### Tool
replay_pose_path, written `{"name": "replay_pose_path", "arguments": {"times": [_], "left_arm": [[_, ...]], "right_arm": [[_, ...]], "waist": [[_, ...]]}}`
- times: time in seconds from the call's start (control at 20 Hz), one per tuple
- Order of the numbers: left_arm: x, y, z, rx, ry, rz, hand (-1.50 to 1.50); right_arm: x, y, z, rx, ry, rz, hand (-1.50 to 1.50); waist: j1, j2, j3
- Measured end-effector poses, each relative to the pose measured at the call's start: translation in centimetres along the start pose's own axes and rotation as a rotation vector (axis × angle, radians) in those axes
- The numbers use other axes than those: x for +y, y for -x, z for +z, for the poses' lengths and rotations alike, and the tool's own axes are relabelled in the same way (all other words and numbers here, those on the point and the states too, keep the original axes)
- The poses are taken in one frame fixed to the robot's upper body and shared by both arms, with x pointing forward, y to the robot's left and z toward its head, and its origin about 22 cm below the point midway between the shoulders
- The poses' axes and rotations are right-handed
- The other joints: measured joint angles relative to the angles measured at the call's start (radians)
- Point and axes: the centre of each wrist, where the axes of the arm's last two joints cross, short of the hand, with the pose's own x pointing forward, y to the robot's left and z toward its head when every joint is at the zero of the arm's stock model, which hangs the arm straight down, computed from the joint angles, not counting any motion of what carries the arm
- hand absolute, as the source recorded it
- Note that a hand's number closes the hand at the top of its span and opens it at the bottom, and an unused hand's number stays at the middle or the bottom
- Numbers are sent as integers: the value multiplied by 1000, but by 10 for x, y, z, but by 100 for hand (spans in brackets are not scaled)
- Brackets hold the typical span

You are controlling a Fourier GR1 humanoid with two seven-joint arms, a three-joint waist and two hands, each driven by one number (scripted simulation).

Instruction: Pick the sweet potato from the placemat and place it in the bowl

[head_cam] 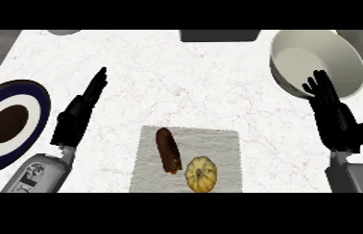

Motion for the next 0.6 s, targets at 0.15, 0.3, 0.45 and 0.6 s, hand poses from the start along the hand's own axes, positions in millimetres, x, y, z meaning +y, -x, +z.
{"name": "replay_pose_path", "arguments": {"times": [0.15, 0.3, 0.45, 0.6], "left_arm": [[4, -8, -7, -18, -17, -11, 0], [9, -21, -15, -77, -51, -28, 0], [11, -27, -19, -82, -83, -17, 0], [16, -26, -19, -75, -133, -10, 0]], "right_arm": [[29, 0, -7, 42, -195, 28, 150], [71, -13, -17, 53, -480, 67, 150], [91, -44, -38, -57, -547, 307, -150], [120, -51, -56, -104, -680, 335, -150]], "waist": [[26, -21, -5], [105, -27, -9], [118, -42, -16], [101, -41, -15]]}}
